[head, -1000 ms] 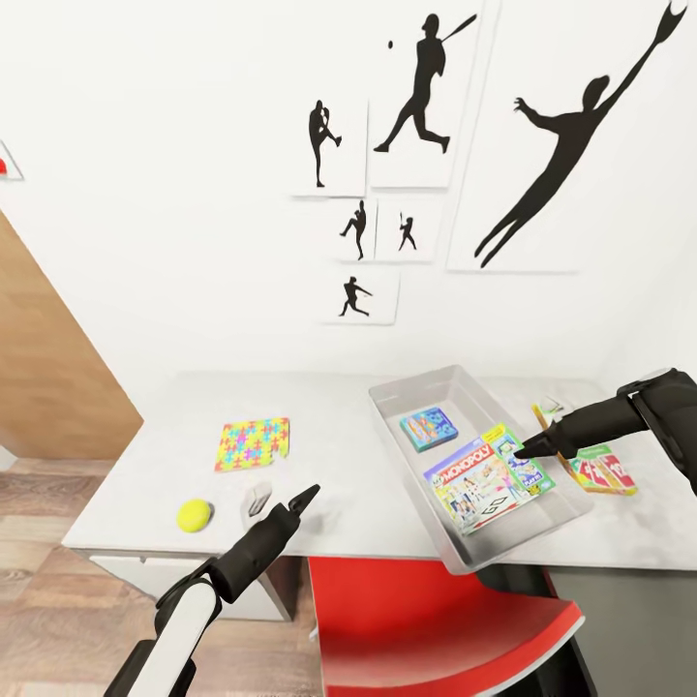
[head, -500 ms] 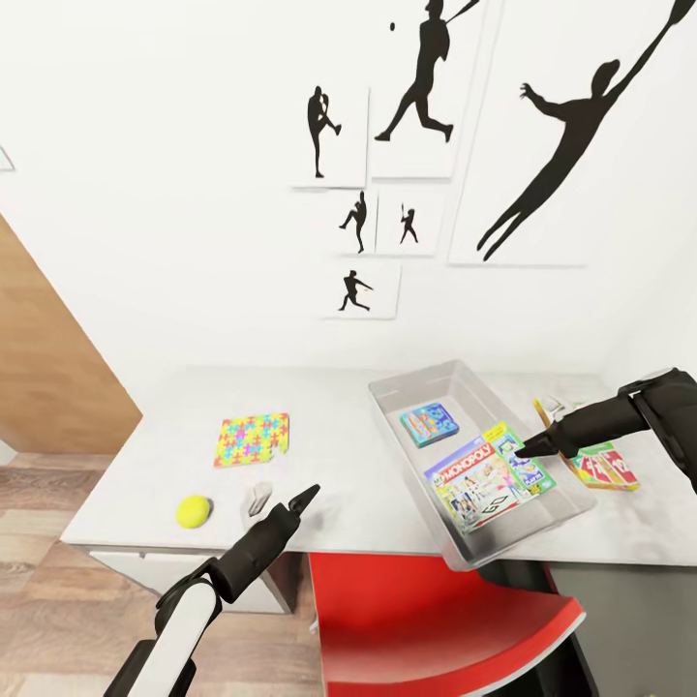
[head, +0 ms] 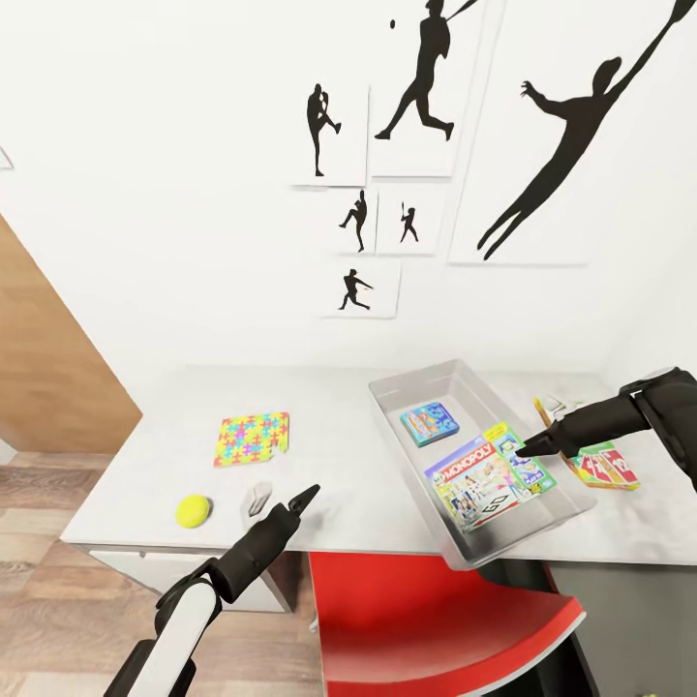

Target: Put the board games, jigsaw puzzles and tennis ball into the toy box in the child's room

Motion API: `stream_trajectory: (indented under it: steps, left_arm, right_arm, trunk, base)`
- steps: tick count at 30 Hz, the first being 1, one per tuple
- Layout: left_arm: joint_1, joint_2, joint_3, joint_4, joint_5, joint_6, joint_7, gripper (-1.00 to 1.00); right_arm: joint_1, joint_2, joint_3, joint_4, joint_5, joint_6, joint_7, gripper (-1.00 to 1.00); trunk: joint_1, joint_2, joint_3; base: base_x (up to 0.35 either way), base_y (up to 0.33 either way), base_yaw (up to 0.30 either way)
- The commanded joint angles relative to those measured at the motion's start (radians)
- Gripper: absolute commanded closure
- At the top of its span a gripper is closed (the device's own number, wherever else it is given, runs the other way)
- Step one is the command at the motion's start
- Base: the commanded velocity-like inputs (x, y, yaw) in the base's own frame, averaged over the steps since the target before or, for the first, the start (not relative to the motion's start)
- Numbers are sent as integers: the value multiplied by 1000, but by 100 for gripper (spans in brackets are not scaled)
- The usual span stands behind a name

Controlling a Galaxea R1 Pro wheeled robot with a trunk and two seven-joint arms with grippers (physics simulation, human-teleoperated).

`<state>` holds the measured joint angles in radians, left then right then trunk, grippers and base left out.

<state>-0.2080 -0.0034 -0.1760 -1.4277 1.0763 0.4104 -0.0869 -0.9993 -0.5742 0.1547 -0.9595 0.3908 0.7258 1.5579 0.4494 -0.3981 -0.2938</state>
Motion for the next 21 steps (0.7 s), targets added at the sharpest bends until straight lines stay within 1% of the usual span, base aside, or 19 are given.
stream_trajectory:
  steps: [1, 21]
  left_arm:
    - [-1, 0, 1, 0, 6, 5, -1, -100]
    - [-1, 0, 1, 0, 6, 5, -1, -100]
  right_arm:
    - [-1, -1, 1, -1, 6, 10, 7, 100]
    - [-2, -8, -2, -1, 6, 10, 7, 100]
  trunk:
    - [1, -2, -2]
    - [1, -2, -2]
  base:
    - [0, 0, 0]
    - [0, 0, 0]
